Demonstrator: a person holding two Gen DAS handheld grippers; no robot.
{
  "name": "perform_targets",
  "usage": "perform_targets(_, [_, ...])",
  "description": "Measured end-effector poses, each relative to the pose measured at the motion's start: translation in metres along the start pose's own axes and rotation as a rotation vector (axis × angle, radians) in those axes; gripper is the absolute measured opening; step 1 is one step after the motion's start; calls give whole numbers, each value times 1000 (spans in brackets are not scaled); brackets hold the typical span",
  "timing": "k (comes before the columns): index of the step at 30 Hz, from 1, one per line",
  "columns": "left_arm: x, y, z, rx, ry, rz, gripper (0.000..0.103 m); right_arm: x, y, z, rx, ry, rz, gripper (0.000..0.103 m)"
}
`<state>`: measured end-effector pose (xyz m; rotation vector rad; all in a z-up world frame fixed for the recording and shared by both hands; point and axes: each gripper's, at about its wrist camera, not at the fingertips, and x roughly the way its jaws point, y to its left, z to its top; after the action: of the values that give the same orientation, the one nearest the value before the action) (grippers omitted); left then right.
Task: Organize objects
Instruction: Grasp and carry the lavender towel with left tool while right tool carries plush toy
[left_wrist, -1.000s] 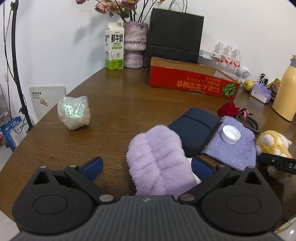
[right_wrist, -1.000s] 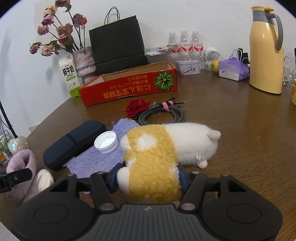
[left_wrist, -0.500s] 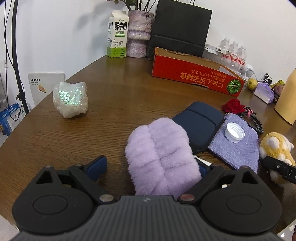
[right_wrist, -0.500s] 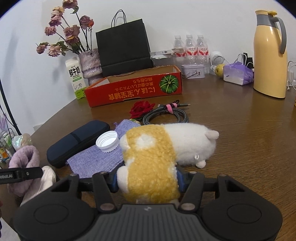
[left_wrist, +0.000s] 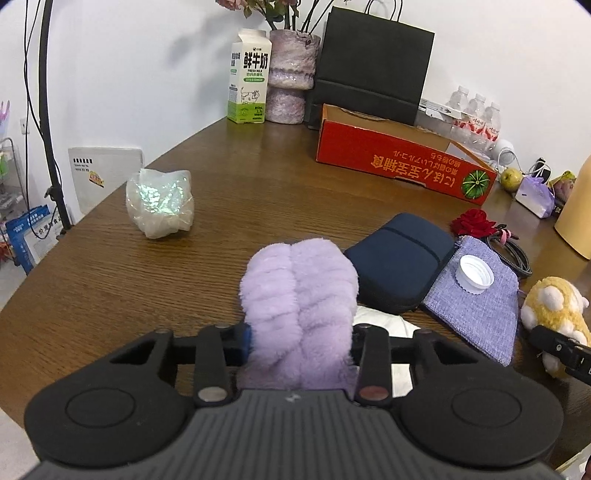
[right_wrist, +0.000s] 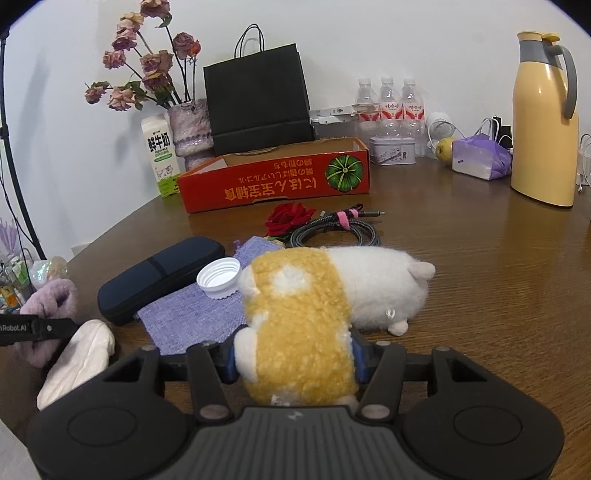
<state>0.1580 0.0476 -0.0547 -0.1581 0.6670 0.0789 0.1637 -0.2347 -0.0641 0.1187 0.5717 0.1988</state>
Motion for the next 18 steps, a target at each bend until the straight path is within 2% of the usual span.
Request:
perform_targets(9, [-22, -7, 0, 37, -56, 18, 38, -16, -1, -3, -8, -39, 14, 50])
perform_targets(18, [-39, -21, 2, 67, -101, -8, 38, -38, 6, 1, -58, -112, 18, 50])
